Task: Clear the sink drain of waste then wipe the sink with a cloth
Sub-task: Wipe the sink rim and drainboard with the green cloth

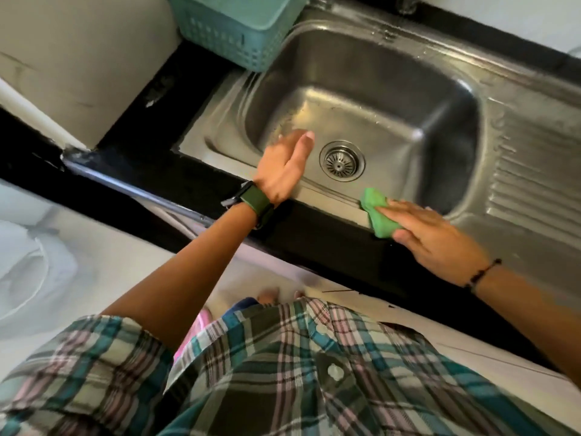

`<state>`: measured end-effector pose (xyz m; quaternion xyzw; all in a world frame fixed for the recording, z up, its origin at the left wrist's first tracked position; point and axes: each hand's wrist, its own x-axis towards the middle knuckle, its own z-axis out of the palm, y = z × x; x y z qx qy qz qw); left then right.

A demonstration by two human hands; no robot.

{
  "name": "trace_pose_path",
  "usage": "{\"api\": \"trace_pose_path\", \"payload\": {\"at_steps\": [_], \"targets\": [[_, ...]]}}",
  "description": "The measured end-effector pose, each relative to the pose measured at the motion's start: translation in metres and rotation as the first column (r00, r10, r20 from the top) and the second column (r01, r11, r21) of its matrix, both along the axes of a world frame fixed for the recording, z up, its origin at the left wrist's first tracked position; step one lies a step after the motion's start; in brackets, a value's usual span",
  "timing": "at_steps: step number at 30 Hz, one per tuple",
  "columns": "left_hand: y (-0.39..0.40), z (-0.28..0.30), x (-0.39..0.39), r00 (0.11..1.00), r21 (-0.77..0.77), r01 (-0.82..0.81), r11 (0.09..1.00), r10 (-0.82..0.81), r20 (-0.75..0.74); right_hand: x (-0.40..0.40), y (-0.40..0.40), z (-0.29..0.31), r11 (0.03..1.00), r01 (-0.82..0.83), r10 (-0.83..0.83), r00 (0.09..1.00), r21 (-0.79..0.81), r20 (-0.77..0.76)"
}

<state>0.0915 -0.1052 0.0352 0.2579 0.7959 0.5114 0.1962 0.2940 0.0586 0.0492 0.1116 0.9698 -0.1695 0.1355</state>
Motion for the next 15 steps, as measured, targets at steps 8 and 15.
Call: {"api": "trace_pose_path", "payload": {"at_steps": [8,15], "targets": [[0.001,-0.001,-0.001,1.0,0.101,-0.018,0.995,0.017,0.01,-0.061,-0.045,0.002,0.999,-0.01,0.004,0.995,-0.049,-0.104],[0.0,-0.003,0.001,0.995,0.118,0.003,0.993,-0.016,0.102,-0.13,-0.099,-0.002,1.0,-0.004,0.002,0.99,-0.018,-0.144]]}}
